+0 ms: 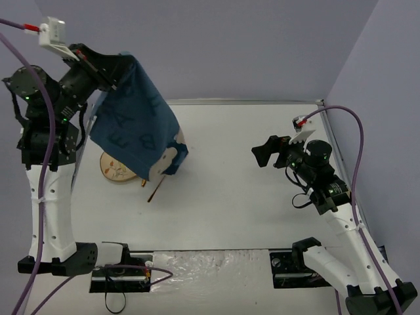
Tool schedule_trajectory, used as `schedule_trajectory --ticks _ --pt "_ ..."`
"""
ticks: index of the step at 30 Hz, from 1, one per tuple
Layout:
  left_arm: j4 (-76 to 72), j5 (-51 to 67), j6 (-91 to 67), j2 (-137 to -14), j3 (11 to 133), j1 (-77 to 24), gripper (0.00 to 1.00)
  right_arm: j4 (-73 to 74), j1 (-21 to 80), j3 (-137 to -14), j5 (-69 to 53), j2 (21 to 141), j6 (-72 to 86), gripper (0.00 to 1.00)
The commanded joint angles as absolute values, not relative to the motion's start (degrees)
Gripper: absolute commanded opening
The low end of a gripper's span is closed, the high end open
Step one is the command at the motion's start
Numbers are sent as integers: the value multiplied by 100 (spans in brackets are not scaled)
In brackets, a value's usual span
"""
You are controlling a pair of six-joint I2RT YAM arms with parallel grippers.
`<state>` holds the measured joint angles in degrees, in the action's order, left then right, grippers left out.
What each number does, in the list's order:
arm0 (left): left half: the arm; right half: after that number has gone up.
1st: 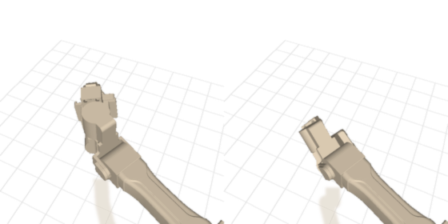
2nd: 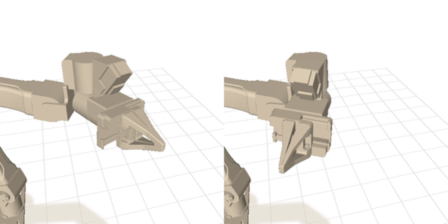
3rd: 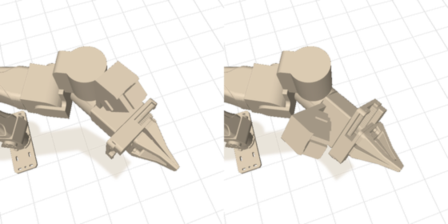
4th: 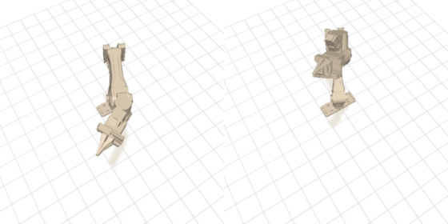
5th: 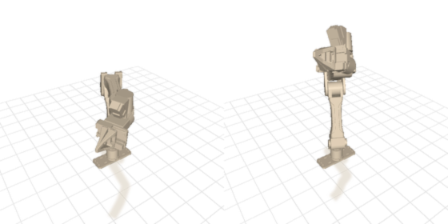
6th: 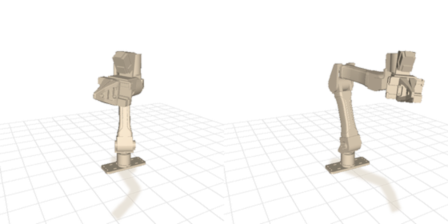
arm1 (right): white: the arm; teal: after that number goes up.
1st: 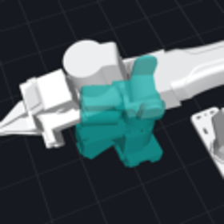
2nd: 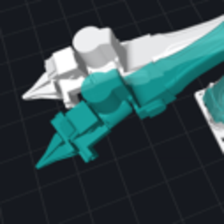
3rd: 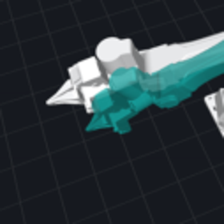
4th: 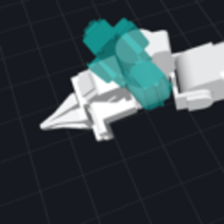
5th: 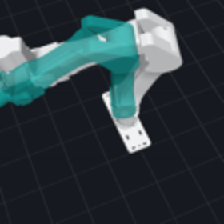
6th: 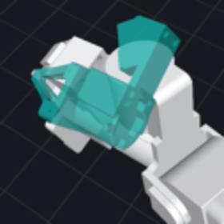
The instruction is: Set the dinner table for one person
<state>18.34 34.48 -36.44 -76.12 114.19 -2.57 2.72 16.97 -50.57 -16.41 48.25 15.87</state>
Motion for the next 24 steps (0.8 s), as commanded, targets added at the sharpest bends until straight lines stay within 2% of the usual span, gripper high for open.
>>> schedule_trajectory --ticks 1,4,9,13,16,22,24 --pt "1568 3097 -3652 -7974 11077 -1432 0 -33 1723 -5297 -1499 4769 1750 100" --pt "1661 2909 -3527 -8314 11364 -2204 0 -26 1723 -5273 -1433 4710 1744 100" --pt "2347 2776 -3010 -9182 12707 -3510 0 240 1723 -5227 -1150 4462 1652 100" --pt "2189 2691 -2881 -8922 12209 -3691 0 358 1723 -5142 -1052 4328 1626 100" --pt "1465 2148 -2883 -8024 10076 -3683 0 491 1723 -4959 -862 4272 1591 100" --pt "1137 965 -3009 -6983 7114 -3683 0 664 1723 -4531 -391 4328 1798 100" --pt "1042 743 -3099 -6809 6600 -3683 0 668 1723 -4403 -221 4352 1889 100"
